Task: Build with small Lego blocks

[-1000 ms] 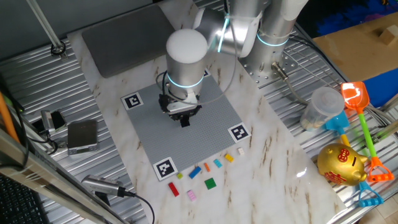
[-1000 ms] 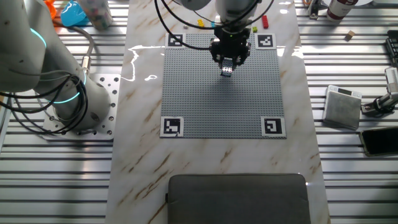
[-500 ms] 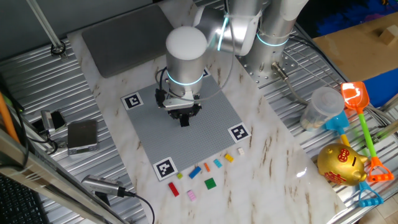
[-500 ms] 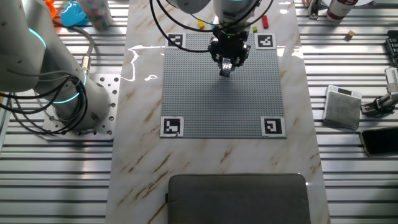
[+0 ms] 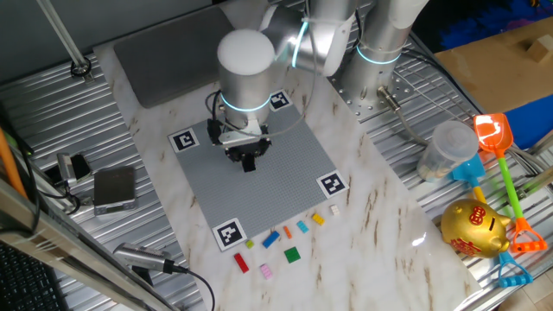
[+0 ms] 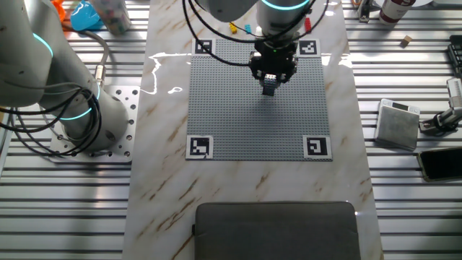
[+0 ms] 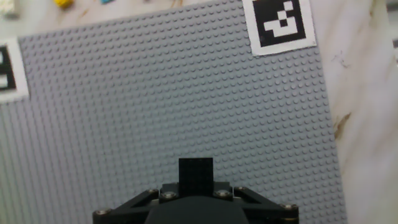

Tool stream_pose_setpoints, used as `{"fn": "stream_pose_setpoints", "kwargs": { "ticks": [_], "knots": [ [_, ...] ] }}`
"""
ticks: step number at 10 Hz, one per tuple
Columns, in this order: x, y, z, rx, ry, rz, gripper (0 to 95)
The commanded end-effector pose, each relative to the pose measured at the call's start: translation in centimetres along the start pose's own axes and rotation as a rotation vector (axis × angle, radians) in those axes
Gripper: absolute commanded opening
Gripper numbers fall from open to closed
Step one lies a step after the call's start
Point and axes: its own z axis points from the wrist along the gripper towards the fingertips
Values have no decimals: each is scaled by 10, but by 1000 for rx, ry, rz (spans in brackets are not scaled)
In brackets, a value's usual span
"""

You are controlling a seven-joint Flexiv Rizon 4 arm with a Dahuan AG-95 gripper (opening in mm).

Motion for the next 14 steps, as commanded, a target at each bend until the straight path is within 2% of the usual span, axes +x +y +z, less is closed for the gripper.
{"fn": "stream_pose_setpoints", "kwargs": {
  "ticks": [1,4,8,11,14],
  "knots": [
    [8,-12,12,16,-34,-95,0],
    [9,-23,15,18,-35,-98,0],
    [4,-34,19,21,-40,-61,0],
    [1,-35,28,25,-39,-67,0],
    [-3,-34,31,28,-32,-85,0]
  ]
}}
